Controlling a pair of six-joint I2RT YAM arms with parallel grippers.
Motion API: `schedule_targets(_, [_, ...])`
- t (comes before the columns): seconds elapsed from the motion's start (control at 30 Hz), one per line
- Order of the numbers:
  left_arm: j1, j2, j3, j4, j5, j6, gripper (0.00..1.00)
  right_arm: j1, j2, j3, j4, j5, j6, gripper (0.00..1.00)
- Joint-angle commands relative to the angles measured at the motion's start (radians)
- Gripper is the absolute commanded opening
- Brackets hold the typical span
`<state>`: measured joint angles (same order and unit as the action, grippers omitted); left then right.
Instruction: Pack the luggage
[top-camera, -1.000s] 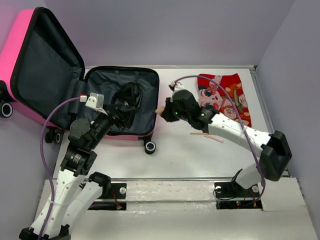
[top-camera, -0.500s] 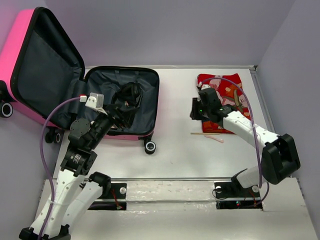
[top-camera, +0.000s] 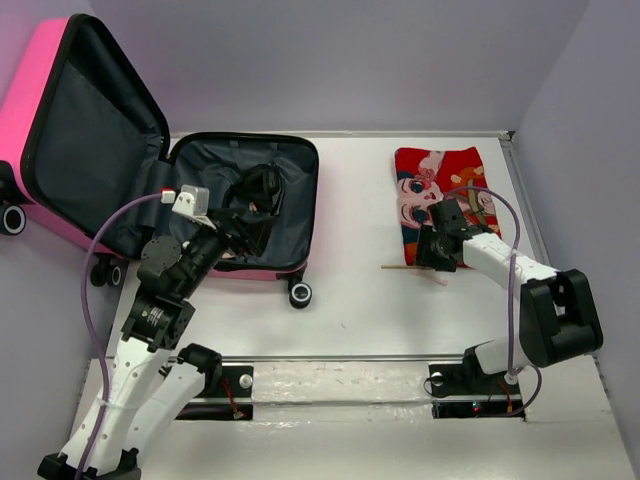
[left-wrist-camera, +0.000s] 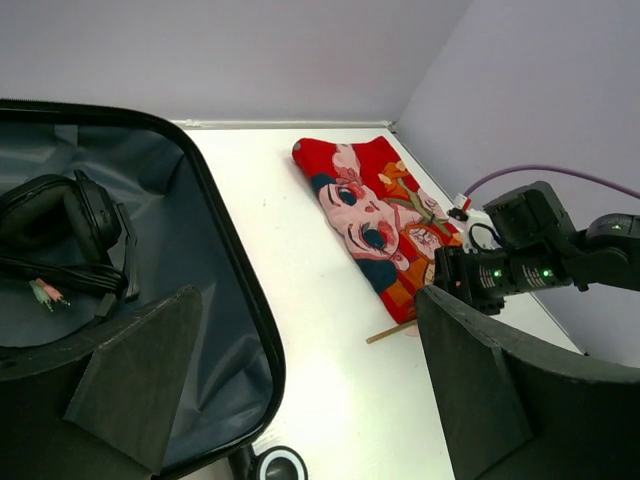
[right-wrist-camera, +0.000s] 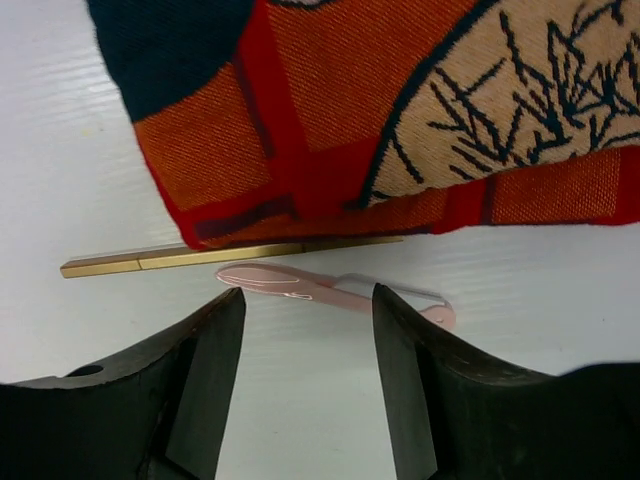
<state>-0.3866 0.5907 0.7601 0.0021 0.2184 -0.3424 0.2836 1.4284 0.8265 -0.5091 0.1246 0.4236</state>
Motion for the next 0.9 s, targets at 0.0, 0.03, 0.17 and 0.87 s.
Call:
schedule_targets(0.0, [-0.009, 0.008, 0.015, 0.033, 0.024, -0.004, 0.99, -0.047, -0.043, -0.026, 0.023, -0.028, 0.003, 0.63])
schedule_targets(0.03, [-0.011, 0.008, 0.013, 0.032, 0.025, -0.006, 0.99, -0.069, -0.033, -0.023, 0.035, -0.066, 0.000, 0.63])
schedule_targets(0.17, [-0.015, 0.006, 0.015, 0.032, 0.019, -0.003, 0.99, -0.090, -0.016, -0.033, 0.064, -0.112, -0.009, 0.64])
schedule_targets(0.87, [-0.031, 0.003, 0.015, 0.029, 0.013, -0.001, 0.99, -0.019, -0.112, -0.257, 0.199, -0.348, 0.112, 0.75])
